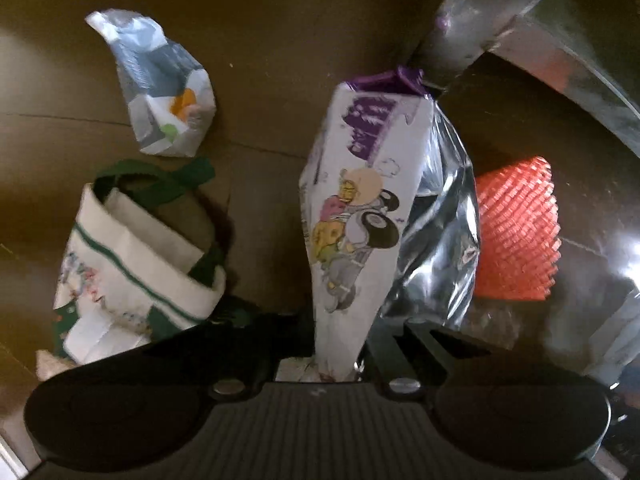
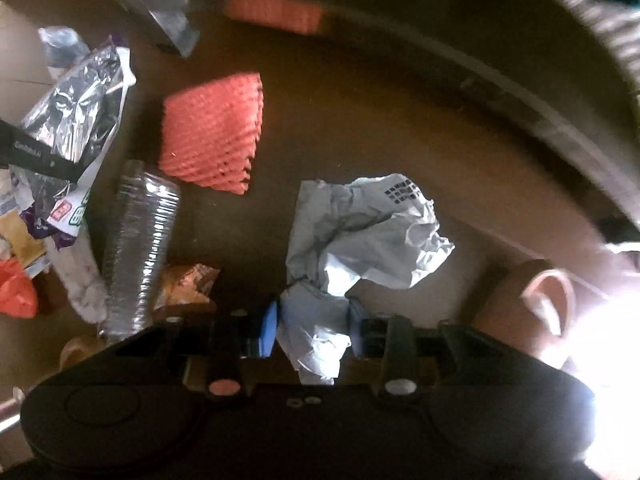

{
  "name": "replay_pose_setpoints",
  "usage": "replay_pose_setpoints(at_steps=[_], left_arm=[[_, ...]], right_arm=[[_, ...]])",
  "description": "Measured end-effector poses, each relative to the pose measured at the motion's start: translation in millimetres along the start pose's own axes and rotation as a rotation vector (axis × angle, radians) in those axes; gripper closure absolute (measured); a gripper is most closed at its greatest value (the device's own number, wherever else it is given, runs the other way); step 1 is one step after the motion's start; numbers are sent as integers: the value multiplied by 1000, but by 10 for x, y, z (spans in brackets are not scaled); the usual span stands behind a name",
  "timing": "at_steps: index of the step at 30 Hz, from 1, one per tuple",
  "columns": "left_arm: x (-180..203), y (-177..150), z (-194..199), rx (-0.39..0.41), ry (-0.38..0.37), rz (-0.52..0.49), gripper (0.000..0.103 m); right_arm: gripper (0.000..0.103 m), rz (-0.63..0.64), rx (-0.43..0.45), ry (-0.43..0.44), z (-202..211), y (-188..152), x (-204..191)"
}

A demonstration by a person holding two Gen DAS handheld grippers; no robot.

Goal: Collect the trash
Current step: 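Lift the snack bag and paper and carry both over the teal bin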

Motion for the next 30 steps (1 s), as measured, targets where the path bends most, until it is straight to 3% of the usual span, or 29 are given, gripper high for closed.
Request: replay_pose_setpoints(at_steps=[8,22,30], left_arm=[[-87,-262,937,82,-21,-84,102],[98,-493,3358,546,-52,-213,102],[199,-754,4579,708,-129,-198,101]], right_arm=[[69,36,180,14,1208,104,49],[69,77,515,24,3416,-294,4],[69,133,737,14,4598,-377,27]])
Point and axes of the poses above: each gripper's, at about its wrist camera, not at the fingertips, and z roughly against the way its jaws point, x to its right, y to its top, the point moved 2 cm from there along -z, roughly the way its jaws point, and after that the axes turned 2 degrees about x, right-handed, at the moved point
